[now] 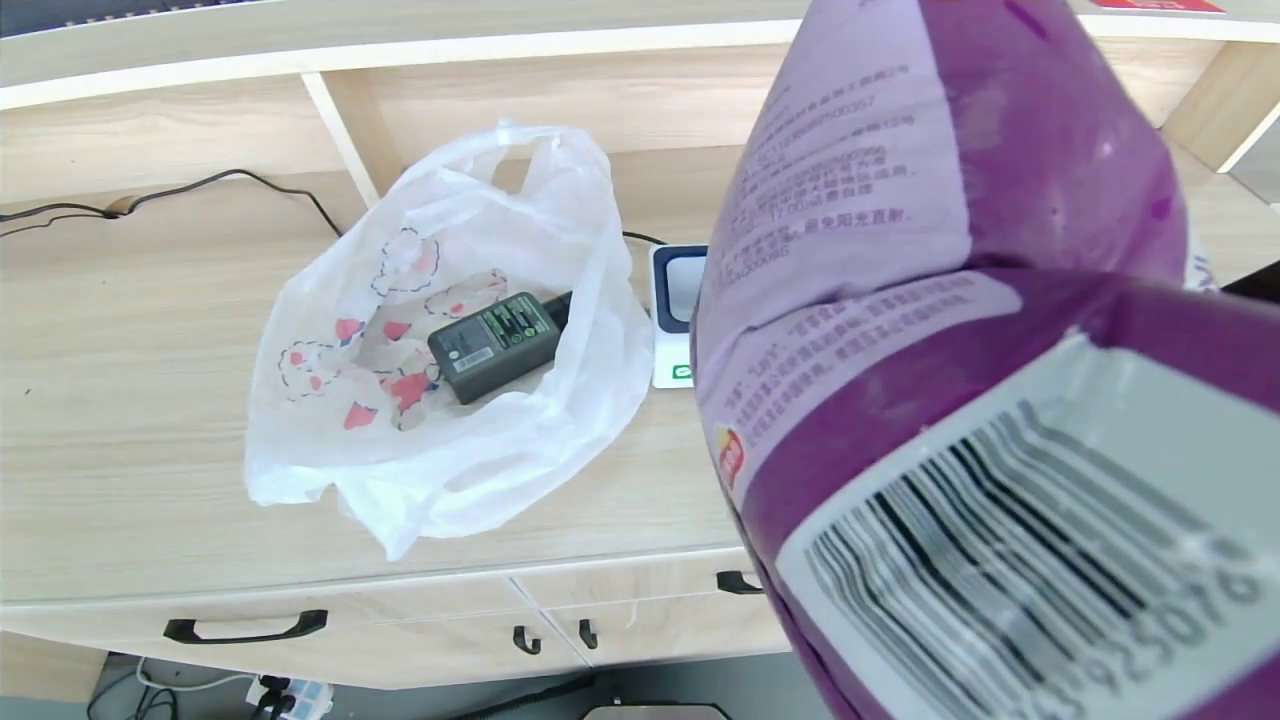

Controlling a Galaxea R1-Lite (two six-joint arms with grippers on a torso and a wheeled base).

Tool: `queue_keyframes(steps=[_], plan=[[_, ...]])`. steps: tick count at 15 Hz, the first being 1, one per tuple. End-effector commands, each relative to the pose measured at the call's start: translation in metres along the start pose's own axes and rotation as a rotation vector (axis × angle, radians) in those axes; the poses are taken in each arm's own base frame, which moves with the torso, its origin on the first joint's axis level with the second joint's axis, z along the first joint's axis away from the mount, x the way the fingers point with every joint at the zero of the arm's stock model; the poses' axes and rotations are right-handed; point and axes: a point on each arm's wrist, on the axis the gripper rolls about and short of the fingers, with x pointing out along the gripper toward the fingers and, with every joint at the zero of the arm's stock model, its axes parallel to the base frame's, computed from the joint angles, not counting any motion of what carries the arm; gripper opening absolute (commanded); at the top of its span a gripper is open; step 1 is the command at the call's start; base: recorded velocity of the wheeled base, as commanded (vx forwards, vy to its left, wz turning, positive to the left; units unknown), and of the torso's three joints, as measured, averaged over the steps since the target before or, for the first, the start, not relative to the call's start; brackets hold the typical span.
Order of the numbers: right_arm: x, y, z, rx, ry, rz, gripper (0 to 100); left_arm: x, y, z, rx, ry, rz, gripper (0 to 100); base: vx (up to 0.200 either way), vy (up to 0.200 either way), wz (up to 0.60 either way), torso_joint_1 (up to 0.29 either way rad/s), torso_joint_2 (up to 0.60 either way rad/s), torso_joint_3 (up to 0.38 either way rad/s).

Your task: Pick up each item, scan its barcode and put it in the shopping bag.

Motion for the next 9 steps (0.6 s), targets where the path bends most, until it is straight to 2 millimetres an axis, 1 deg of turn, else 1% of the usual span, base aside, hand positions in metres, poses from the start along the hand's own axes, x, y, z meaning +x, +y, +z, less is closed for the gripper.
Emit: queue_keyframes(steps=[1, 2, 3, 4, 8, 9], plan=[[0.005, -0.013, -0.004, 0.049, 0.016, -0.021, 0, 0.000, 0.000, 0.000, 0.001, 0.001, 0.000, 100, 0.000, 0.000, 0.00, 0.000, 0.00, 0.000], [0.003, -0.012, -0.005, 0.075, 0.020, 0.005, 0, 0.000, 0.000, 0.000, 0.001, 0.001, 0.000, 100, 0.000, 0.000, 0.00, 0.000, 0.00, 0.000], [0.000, -0.016, -0.009, 0.126, 0.049, 0.012, 0, 0.000, 0.000, 0.000, 0.001, 0.001, 0.000, 100, 0.000, 0.000, 0.00, 0.000, 0.00, 0.000], [0.000, -0.020, -0.011, 0.132, 0.056, 0.014, 0, 0.000, 0.000, 0.000, 0.001, 0.001, 0.000, 100, 0.000, 0.000, 0.00, 0.000, 0.00, 0.000], [0.007, -0.047, -0.019, 0.167, 0.066, -0.030, 0, 0.000, 0.000, 0.000, 0.001, 0.001, 0.000, 100, 0.000, 0.000, 0.00, 0.000, 0.00, 0.000], [0.014, -0.054, -0.017, 0.172, 0.064, -0.045, 0, 0.000, 0.000, 0.000, 0.001, -0.001, 0.000, 100, 0.000, 0.000, 0.00, 0.000, 0.00, 0.000]])
